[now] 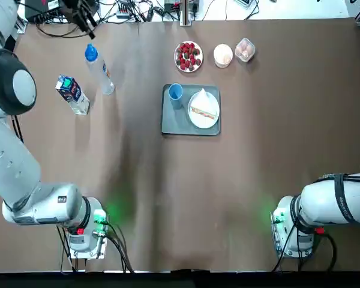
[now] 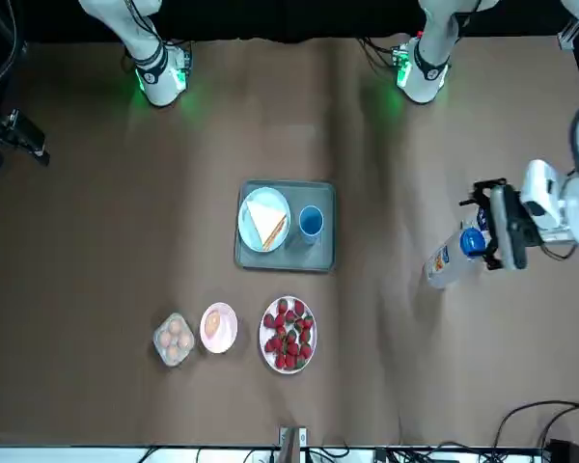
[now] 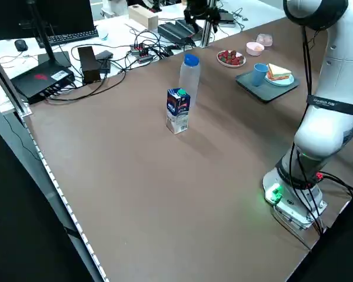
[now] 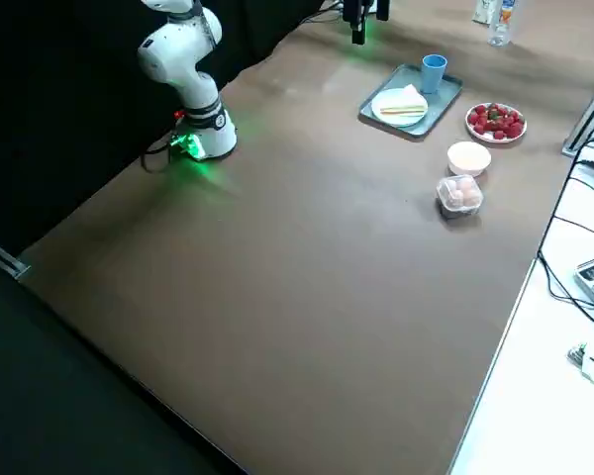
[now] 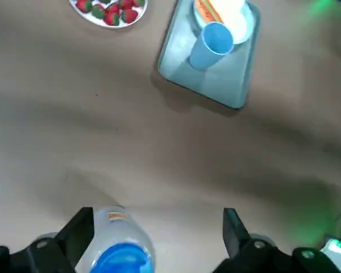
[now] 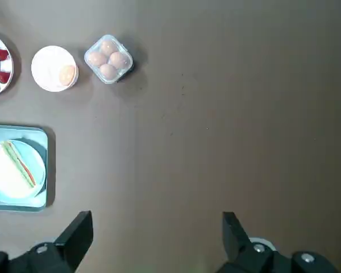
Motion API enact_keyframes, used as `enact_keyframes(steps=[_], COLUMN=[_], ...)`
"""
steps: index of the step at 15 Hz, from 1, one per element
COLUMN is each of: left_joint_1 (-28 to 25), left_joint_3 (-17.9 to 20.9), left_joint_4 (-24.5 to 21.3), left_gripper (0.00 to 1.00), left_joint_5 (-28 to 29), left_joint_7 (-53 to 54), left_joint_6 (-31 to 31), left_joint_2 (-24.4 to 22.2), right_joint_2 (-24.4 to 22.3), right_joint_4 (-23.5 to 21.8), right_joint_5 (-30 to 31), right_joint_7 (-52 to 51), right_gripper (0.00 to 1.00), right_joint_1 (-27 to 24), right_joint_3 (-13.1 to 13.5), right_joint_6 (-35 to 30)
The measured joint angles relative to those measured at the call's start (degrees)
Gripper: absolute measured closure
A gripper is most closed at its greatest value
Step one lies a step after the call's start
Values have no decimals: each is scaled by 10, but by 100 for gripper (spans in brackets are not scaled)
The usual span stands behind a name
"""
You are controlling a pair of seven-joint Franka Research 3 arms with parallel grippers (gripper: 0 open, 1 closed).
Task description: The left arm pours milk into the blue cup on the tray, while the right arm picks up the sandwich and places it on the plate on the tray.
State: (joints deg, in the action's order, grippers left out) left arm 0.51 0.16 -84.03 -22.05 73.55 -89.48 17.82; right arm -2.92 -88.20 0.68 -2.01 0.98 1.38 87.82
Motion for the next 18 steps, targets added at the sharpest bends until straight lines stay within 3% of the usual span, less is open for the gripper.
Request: enact_keyframes(steps=[8,14,18], left_joint_1=[80,85,89], left_joint_3=[0,-14,-18], left_joint_4=[-2,-4,-14], left_gripper=[0,0,0], left_joint_5=[175,195,206], left_joint_7=[-406,-682,-759], left_joint_6=[-2,35,40], left_joint_2=[-49,-83,-118], right_joint_2=[0,-1,-2], right_joint_4=[0,0,0], right_joint_5=[0,-2,-39], right_joint_7=[0,0,-4], right_gripper=[0,0,0], right_joint_1=[0,0,-13], right_joint_3=[0,0,0], right_joint_6=[-1,-6,-11])
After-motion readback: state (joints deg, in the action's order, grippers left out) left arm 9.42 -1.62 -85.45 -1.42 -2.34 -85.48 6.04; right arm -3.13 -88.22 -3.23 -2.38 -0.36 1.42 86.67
